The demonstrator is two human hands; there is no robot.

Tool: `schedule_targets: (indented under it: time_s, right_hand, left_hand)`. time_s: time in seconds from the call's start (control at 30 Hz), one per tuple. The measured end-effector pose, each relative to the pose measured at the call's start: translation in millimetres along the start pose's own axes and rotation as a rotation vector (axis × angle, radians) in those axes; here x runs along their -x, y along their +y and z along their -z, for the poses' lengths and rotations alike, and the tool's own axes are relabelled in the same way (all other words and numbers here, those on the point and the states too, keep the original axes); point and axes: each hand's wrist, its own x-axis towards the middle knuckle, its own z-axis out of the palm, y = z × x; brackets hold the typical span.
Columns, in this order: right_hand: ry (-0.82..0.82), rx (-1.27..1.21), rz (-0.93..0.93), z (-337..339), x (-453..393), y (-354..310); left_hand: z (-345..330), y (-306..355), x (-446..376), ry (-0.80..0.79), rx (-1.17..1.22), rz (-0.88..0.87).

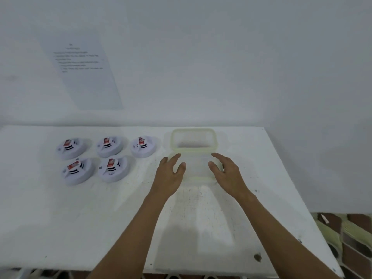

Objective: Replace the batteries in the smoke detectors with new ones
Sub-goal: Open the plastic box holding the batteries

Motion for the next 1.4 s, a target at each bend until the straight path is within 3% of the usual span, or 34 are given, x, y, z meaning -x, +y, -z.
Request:
schedule_targets:
  time_s: [0.2, 0.4, 0.73, 0.83, 1.0, 1.2, 1.4]
  right_hand:
    - [0.011, -0.058, -0.066, -4.3, 9.7, 6.7]
    - [-0.036, -0.088, -0.074, -4.7, 19.9, 8.7]
    - [-0.062, -0.203, -0.014, -4.1, 18.9, 11.8]
    - [0.026, -0.204, -0.007, -4.4, 18.0, 14.8]
    - [-0.016, -0.075, -0.028, -3.2, 16.9, 11.7]
    - [-0.033, 0.051, 0.129, 1.1, 12.0, 11.3]
    - [-0.198, 0.035, -0.021, 14.3, 24.1, 7.0]
  left_hand:
    - [-2.9, 1.9, 18.7, 0.02, 0.106, 0.063]
    - [0.7, 0.5, 30.1, -0.067, 0.281, 0.165]
    - [1.0, -7.3, 26.0, -0.032, 0.282, 0.094]
    - [2.1, -9.7, 21.4, -0.053, 0.284, 0.087]
    - [11.2, -5.1, 19.0, -0.187, 0.151, 0.088]
    - [35.2, 1.3, 2.2, -0.437, -0.108, -0.004]
    - [37.0, 0.8, -5.7, -0.301, -0.215, -0.057]
